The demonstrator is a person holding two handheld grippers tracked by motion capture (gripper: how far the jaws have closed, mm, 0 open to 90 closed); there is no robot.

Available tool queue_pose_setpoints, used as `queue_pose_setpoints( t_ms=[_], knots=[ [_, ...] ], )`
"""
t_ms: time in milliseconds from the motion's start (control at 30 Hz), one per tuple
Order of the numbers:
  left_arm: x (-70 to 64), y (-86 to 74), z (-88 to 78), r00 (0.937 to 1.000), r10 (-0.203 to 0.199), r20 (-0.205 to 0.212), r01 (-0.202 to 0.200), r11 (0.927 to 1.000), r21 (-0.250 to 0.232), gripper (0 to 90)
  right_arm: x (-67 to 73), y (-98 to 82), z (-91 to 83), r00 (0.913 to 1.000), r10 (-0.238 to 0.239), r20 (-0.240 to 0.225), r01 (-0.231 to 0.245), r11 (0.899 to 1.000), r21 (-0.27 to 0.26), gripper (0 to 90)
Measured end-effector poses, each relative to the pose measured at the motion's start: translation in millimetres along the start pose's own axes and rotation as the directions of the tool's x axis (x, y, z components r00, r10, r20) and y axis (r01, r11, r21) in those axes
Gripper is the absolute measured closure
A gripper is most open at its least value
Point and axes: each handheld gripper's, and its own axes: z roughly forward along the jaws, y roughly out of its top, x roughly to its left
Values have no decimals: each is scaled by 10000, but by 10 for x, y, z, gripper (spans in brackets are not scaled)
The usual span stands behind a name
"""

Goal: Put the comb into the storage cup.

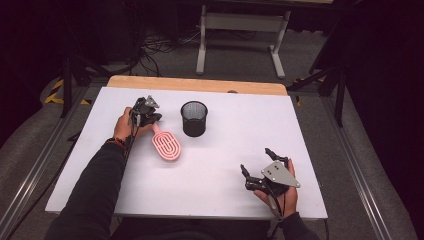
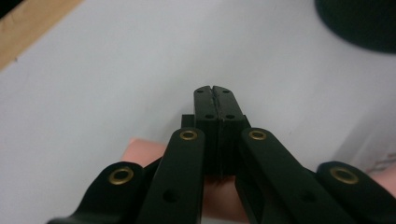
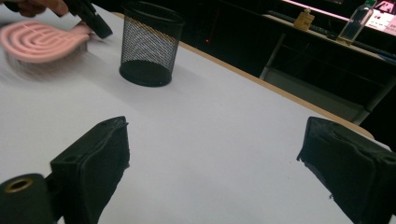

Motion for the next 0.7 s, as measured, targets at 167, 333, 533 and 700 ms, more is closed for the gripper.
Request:
queue_pose_setpoints(
  t_ms=[167, 333, 533, 700],
  knots=[
    [45, -75, -78, 10000, -94, -25, 95, 9996, 258, 898, 29, 24, -10, 9997, -220, -142, 219, 9998, -29, 86],
    [81, -158, -165, 9999, -43, -105, 48, 9988, 485, 898, 24, 27, -22, 9998, -171, -82, 171, 9998, -33, 87],
    [53, -224, -237, 9997, 248, 64, -252, 9975, 658, 898, 18, 25, -16, 9998, -165, -73, 165, 9999, 44, 87],
    [-4, -283, -306, 9984, 481, 296, -502, 9959, 757, 898, 19, 17, -3, 9998, -149, -104, 151, 9998, 118, 88]
  ],
)
